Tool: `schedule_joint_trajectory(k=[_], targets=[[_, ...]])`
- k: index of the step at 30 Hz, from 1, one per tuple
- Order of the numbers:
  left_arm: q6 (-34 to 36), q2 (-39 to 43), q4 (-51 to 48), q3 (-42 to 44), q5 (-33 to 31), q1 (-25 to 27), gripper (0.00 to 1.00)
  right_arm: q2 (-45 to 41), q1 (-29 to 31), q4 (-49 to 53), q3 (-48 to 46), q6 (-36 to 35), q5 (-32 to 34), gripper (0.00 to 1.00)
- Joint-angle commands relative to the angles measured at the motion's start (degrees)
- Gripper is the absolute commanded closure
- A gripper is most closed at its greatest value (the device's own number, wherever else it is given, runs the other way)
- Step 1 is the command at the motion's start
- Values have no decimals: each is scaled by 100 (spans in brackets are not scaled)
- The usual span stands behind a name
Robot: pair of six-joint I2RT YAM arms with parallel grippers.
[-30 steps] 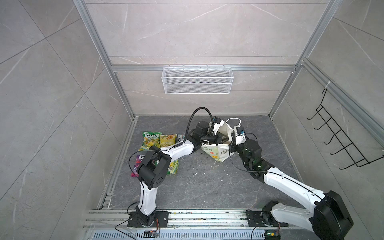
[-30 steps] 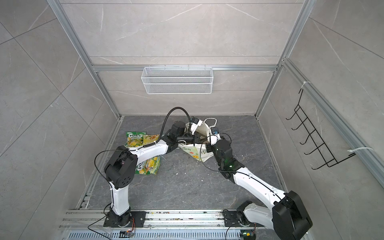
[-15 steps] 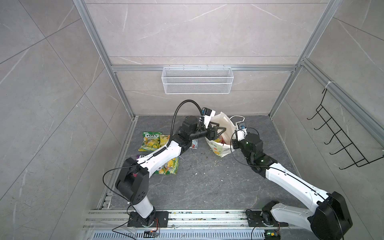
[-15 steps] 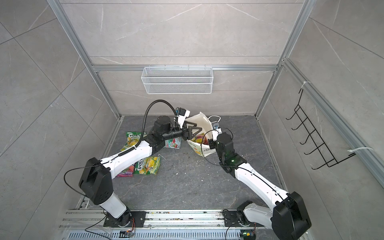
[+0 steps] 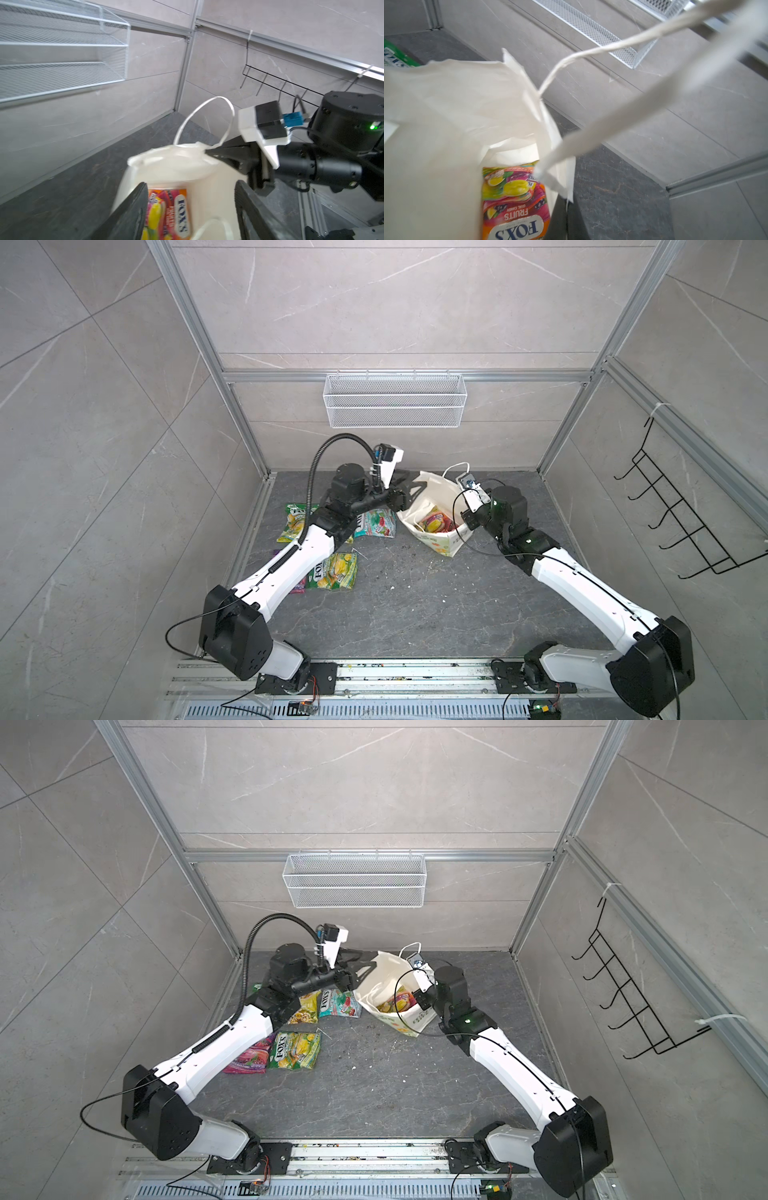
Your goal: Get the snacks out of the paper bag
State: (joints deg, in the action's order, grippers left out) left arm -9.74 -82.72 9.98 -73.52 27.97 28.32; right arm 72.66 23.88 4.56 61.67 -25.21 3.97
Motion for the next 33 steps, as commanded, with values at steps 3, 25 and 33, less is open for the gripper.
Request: schedule_joint_trajectory(k=[3, 25, 33], targets=[[1093, 453, -1295, -497, 358, -353, 29, -78, -320, 1781, 1110, -1054, -1899, 100], [3537, -74, -3732, -1155, -1005, 1055, 4, -23, -128, 1899, 650, -864, -3466, 96], [4059, -680, -4118, -1777, -1175, 1056, 9, -102, -121, 1680, 491, -892, -3528, 96]])
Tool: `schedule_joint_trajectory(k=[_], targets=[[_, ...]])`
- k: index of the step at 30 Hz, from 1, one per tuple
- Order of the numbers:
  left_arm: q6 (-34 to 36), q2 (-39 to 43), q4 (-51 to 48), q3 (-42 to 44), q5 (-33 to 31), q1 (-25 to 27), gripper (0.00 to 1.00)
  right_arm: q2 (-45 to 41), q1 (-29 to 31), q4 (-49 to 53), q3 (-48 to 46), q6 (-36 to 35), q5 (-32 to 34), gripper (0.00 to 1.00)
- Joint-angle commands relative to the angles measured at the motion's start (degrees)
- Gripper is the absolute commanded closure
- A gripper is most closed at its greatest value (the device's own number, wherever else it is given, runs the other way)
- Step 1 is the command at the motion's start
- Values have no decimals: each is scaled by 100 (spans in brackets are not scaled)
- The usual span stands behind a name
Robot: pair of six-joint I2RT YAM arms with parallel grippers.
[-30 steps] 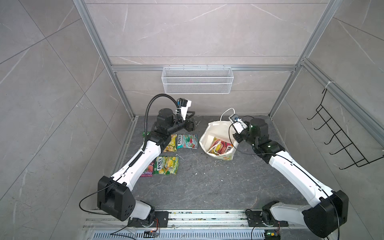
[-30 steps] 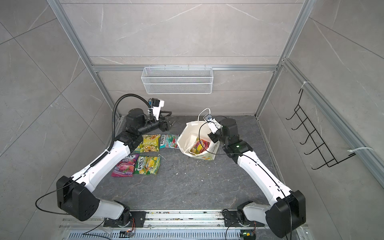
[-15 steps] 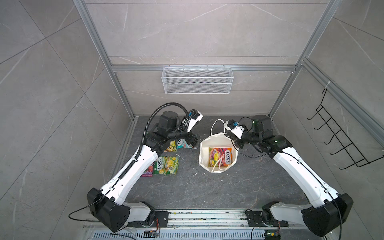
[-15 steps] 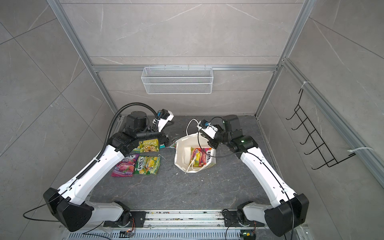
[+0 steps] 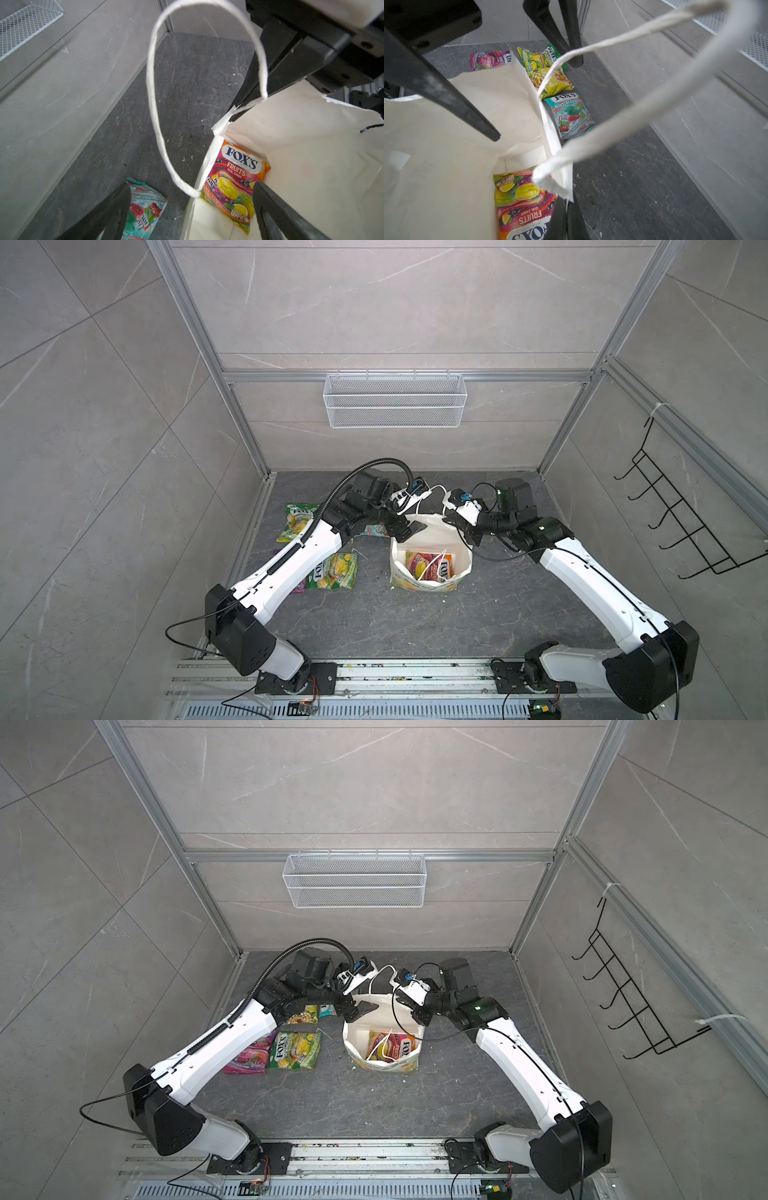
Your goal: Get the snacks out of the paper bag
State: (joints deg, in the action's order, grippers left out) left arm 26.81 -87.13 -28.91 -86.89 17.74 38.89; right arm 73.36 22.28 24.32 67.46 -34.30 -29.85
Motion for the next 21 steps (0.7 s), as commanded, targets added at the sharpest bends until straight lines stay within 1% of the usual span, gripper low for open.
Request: schedule_joint_trajectory(k=[1, 3, 5, 7, 9, 11, 13, 14, 15, 16, 17, 20, 21], targets=[[469, -355, -350, -548, -125, 2, 9, -173, 39, -344, -115, 35, -126, 96], [722, -578, -580, -716, 21, 2, 12, -165, 40, -399, -112, 38, -109, 96], [901, -748, -683, -808, 164, 2, 19, -139, 35, -435, -96, 46, -109, 96], [997, -972, -864, -1014, 182, 2, 24, -121, 40, -484, -75, 96, -51, 95], [1119, -1160, -1145, -1240, 249, 2, 36, -112, 39, -500, -38, 126, 25, 94], [1211, -1272, -1278, -1350, 381, 2, 41, -112, 36, -532, -18, 198, 106, 93], [1246, -1370, -1335, -1441, 472, 4, 57, -104, 32, -539, 18, 253, 136, 92], [1239, -1424, -1377, -1500, 486, 7, 68, -111, 31, -569, 21, 309, 183, 91], [1234, -1466, -1416, -1561, 491, 13, 80, -123, 31, -619, 20, 397, 244, 88], [1212, -1495, -1425, -1604, 498, 13, 85, -144, 29, -665, -3, 440, 258, 85], [1173, -1516, -1417, -1635, 499, 13, 86, -178, 23, -770, -54, 512, 324, 80], [1126, -1542, -1423, -1673, 478, 44, 91, -267, 22, -1004, -144, 748, 592, 73], [1080, -1535, -1377, -1675, 438, 48, 93, -293, 22, -1063, -157, 859, 725, 68]])
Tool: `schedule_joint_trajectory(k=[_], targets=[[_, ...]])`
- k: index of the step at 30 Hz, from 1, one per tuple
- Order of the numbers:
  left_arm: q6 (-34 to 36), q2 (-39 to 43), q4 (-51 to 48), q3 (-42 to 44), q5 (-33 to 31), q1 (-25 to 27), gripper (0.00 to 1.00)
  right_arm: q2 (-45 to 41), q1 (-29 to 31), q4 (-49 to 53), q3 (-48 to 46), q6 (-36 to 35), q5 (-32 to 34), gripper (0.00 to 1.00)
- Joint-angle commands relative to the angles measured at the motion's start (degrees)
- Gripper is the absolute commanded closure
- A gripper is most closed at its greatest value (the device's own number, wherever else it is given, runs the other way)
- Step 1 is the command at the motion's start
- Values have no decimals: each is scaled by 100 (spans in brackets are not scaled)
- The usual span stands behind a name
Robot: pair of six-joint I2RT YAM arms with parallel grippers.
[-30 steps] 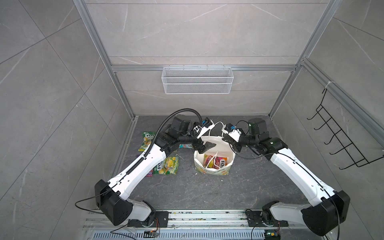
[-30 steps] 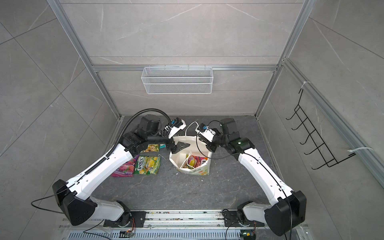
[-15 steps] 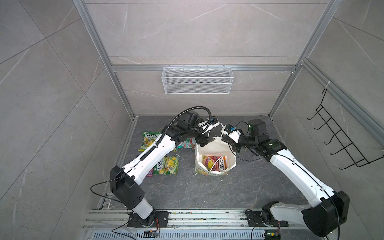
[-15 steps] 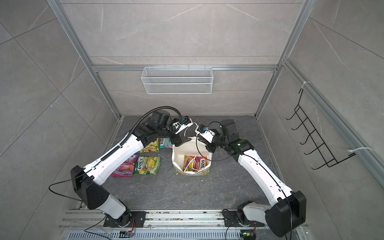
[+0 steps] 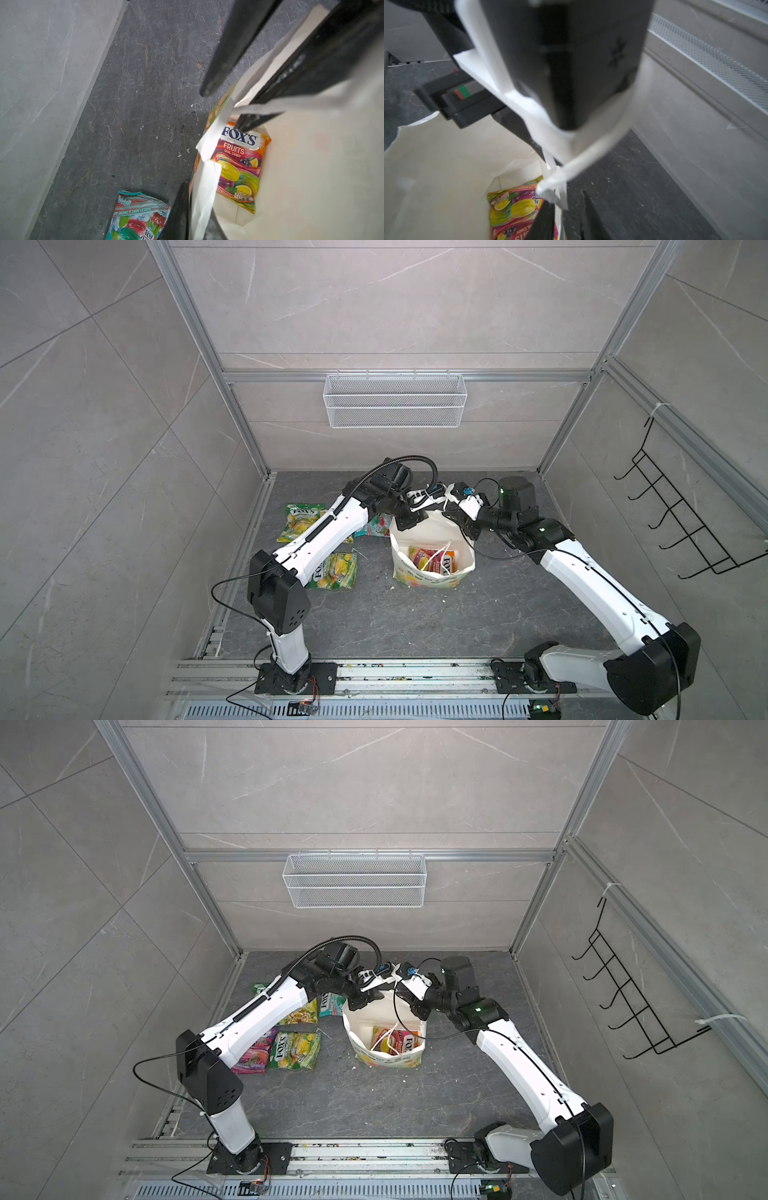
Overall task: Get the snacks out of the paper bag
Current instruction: 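Release the bag handle with the right gripper while the left holds the rim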
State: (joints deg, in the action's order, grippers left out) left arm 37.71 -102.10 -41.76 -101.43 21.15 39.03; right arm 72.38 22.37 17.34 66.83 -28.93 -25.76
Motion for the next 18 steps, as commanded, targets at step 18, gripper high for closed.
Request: schedule_joint_trajectory(k=[18], targets=[[-1038, -606, 250, -1248, -165, -9, 100, -2591, -4, 247, -1073, 4261, 3149, 66]])
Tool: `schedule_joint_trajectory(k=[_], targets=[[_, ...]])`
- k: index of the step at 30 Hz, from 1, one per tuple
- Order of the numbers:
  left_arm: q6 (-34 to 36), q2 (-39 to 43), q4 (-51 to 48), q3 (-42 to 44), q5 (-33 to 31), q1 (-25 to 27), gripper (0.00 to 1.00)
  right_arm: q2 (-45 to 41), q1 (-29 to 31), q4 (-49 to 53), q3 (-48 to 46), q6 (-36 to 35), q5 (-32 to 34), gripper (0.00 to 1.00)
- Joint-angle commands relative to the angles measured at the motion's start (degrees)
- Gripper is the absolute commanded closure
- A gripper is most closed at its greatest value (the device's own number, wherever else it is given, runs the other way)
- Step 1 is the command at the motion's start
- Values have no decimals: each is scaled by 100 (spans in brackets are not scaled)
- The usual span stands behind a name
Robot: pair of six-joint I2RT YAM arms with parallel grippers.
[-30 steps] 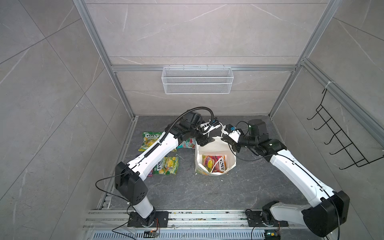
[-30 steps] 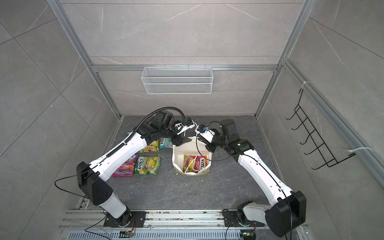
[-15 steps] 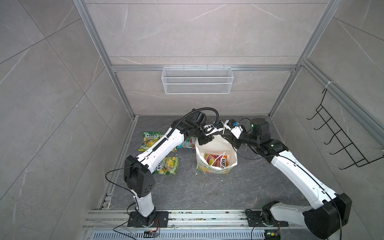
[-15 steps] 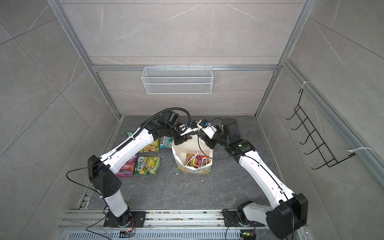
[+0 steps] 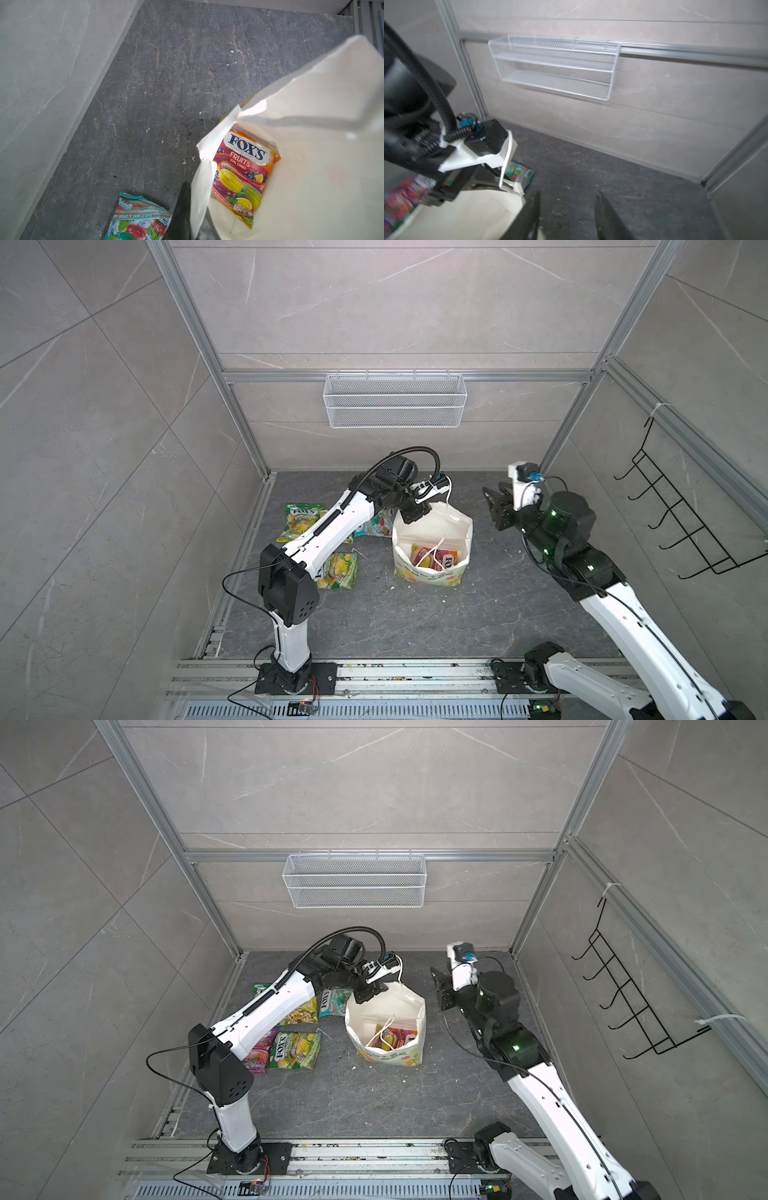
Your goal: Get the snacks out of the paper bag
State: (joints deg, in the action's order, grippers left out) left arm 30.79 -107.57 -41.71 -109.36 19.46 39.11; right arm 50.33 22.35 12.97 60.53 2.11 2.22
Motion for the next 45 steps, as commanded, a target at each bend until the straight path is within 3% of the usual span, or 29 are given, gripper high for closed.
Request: schedule_joint_trajectory(k=[1, 5, 8, 11, 13, 17, 21, 31, 37, 42, 45], targets=[[-402, -122, 243, -567, -8, -18, 100, -546, 4, 992, -597, 1394, 360, 72], [-783, -306, 499, -847, -164, -77, 100, -1088, 11, 2258, -1305, 2217, 222, 82], [-1069, -469, 771, -999, -291, -135, 100, -1491, 6, 2748, -1838, 2707, 192, 82], [-1298, -639, 1129, -1025, -490, -158, 100, -1719, 7, 2425, -2568, 3327, 50, 83], [-1388, -774, 1237, -1129, -544, -158, 100, -1540, 12, 1481, -3174, 3700, -355, 84], [-1387, -920, 1483, -1142, -540, -125, 100, -386, 71, -162, -3658, 4027, -438, 85], [-1418, -925, 1681, -988, -531, -97, 100, 1073, 130, -1464, -3385, 3885, -234, 86], [-1110, -687, 1764, -826, -264, 97, 100, 4406, 160, -4809, -2386, 4332, 172, 87], [-1070, -552, 1872, -480, -642, 297, 100, 5539, -73, -5430, -1496, 4347, 711, 86], [-1087, -449, 2336, 115, -566, 397, 100, 5910, -648, -5445, -1176, 4284, 130, 83], [-1242, -540, 2519, 303, -529, 439, 100, 5724, -820, -5329, -1533, 4148, 89, 80]])
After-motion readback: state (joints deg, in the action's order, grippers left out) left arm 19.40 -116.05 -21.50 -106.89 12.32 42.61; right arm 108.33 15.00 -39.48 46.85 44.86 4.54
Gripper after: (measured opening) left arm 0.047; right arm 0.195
